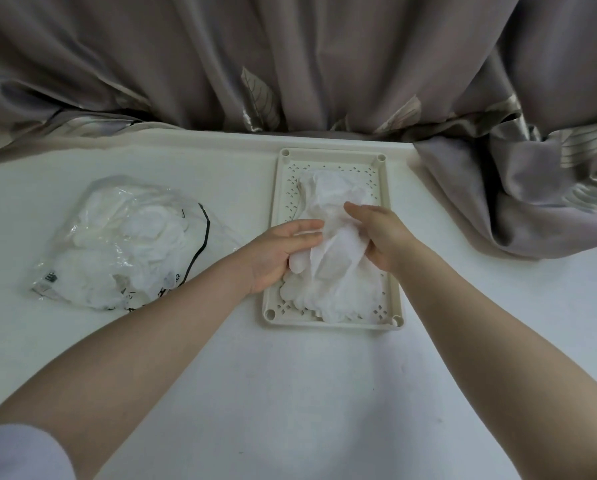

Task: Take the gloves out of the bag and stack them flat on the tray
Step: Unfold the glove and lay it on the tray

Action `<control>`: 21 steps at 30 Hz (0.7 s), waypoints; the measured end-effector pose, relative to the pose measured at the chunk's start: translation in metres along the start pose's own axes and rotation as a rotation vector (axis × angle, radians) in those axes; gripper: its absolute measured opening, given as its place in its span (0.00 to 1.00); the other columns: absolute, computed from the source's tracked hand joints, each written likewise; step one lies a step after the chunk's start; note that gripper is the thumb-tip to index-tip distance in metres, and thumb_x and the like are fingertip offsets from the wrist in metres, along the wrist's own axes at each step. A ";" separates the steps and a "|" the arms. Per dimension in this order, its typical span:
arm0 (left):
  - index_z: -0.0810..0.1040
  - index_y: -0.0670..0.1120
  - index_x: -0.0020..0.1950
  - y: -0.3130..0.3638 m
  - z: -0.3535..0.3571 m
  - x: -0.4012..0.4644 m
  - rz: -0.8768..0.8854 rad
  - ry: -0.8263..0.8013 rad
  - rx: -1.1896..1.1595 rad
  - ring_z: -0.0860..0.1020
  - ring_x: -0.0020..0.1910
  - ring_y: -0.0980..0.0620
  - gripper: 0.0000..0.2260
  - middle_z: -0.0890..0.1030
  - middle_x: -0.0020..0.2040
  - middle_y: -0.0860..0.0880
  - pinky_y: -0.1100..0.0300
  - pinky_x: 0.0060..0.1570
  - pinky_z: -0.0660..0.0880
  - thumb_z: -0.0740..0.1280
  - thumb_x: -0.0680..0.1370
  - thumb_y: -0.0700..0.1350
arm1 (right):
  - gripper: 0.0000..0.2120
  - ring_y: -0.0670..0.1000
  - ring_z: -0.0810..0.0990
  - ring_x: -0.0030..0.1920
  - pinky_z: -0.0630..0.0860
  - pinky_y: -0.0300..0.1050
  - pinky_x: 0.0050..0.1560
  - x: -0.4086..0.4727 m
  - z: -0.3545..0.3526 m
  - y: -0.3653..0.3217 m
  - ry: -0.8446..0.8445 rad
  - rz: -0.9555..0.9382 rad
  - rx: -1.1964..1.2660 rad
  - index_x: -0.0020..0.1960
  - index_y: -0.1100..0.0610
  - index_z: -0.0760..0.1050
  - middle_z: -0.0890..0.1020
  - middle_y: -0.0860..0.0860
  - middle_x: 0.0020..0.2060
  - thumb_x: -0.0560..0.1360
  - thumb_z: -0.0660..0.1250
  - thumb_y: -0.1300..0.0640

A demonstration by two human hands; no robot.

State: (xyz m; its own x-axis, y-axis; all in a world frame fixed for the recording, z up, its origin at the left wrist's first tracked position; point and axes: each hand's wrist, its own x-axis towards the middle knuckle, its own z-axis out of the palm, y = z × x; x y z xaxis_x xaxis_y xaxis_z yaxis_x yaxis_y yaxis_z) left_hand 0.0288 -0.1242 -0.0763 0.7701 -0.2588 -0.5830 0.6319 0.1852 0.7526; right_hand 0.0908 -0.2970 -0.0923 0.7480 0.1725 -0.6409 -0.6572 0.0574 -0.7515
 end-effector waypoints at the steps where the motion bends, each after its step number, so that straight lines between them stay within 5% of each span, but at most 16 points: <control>1: 0.75 0.49 0.60 0.000 0.002 -0.001 0.024 0.000 -0.008 0.80 0.55 0.52 0.15 0.78 0.61 0.46 0.57 0.56 0.76 0.68 0.74 0.40 | 0.21 0.61 0.80 0.56 0.77 0.52 0.58 -0.004 -0.002 0.000 -0.019 -0.005 0.029 0.66 0.68 0.70 0.79 0.64 0.58 0.77 0.66 0.57; 3: 0.74 0.51 0.60 0.000 0.005 -0.004 0.048 -0.013 -0.004 0.81 0.52 0.52 0.18 0.78 0.60 0.46 0.58 0.54 0.77 0.69 0.72 0.39 | 0.22 0.61 0.80 0.57 0.78 0.52 0.57 -0.008 -0.005 0.002 -0.022 -0.017 0.064 0.68 0.66 0.67 0.79 0.63 0.58 0.78 0.66 0.59; 6: 0.73 0.53 0.61 0.001 0.011 -0.009 0.035 -0.022 0.040 0.81 0.50 0.50 0.20 0.78 0.57 0.46 0.55 0.53 0.78 0.67 0.74 0.33 | 0.29 0.59 0.79 0.56 0.78 0.55 0.56 -0.010 -0.007 0.003 0.037 -0.094 -0.007 0.72 0.49 0.57 0.75 0.57 0.59 0.77 0.66 0.63; 9: 0.75 0.52 0.61 0.002 0.016 -0.011 -0.006 -0.026 0.088 0.78 0.51 0.49 0.20 0.76 0.58 0.47 0.52 0.54 0.76 0.63 0.76 0.30 | 0.23 0.59 0.79 0.46 0.79 0.53 0.43 -0.010 -0.005 0.003 0.033 -0.229 -0.243 0.61 0.42 0.64 0.76 0.62 0.53 0.77 0.62 0.67; 11: 0.78 0.50 0.56 0.003 0.017 -0.012 -0.070 -0.066 0.127 0.76 0.53 0.48 0.17 0.74 0.63 0.46 0.53 0.56 0.75 0.61 0.78 0.31 | 0.18 0.57 0.75 0.39 0.73 0.49 0.34 -0.008 -0.003 0.001 0.029 -0.288 -0.395 0.50 0.44 0.68 0.77 0.64 0.50 0.76 0.59 0.69; 13: 0.78 0.51 0.56 0.003 0.018 -0.012 -0.127 -0.035 0.298 0.77 0.56 0.48 0.14 0.73 0.66 0.45 0.54 0.54 0.76 0.60 0.79 0.35 | 0.14 0.54 0.73 0.40 0.69 0.43 0.34 -0.006 -0.001 0.001 0.055 -0.338 -0.592 0.46 0.48 0.70 0.76 0.53 0.46 0.75 0.59 0.69; 15: 0.75 0.55 0.64 0.002 0.021 -0.012 -0.136 0.032 0.558 0.77 0.55 0.48 0.15 0.73 0.66 0.46 0.59 0.42 0.76 0.62 0.79 0.42 | 0.12 0.50 0.72 0.44 0.68 0.40 0.38 -0.003 0.001 0.002 0.100 -0.398 -0.802 0.51 0.52 0.73 0.74 0.44 0.45 0.75 0.60 0.68; 17: 0.68 0.59 0.70 0.002 0.021 -0.011 -0.101 0.057 0.751 0.77 0.42 0.52 0.20 0.76 0.58 0.49 0.62 0.36 0.73 0.63 0.78 0.46 | 0.15 0.50 0.72 0.47 0.68 0.41 0.44 0.001 0.001 0.003 0.143 -0.438 -0.954 0.60 0.55 0.72 0.75 0.47 0.52 0.76 0.60 0.66; 19: 0.65 0.59 0.72 0.006 0.020 -0.011 -0.085 0.073 0.893 0.77 0.35 0.53 0.23 0.78 0.49 0.50 0.60 0.38 0.76 0.63 0.78 0.49 | 0.18 0.53 0.74 0.50 0.69 0.43 0.46 0.005 0.001 0.004 0.176 -0.473 -1.060 0.64 0.54 0.69 0.75 0.52 0.57 0.76 0.60 0.64; 21: 0.67 0.56 0.72 0.010 0.016 -0.007 -0.014 0.137 1.188 0.80 0.45 0.51 0.22 0.78 0.56 0.48 0.58 0.49 0.76 0.62 0.78 0.51 | 0.17 0.54 0.74 0.53 0.69 0.45 0.45 0.009 0.002 0.004 0.221 -0.475 -1.129 0.65 0.53 0.69 0.75 0.54 0.58 0.77 0.59 0.63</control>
State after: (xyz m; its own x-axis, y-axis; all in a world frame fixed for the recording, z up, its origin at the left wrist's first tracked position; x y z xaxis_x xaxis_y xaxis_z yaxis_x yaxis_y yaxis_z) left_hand 0.0288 -0.1359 -0.0598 0.8123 -0.1375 -0.5668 0.2203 -0.8274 0.5165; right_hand 0.0947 -0.2937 -0.1007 0.9612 0.1903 -0.1996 0.0475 -0.8271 -0.5601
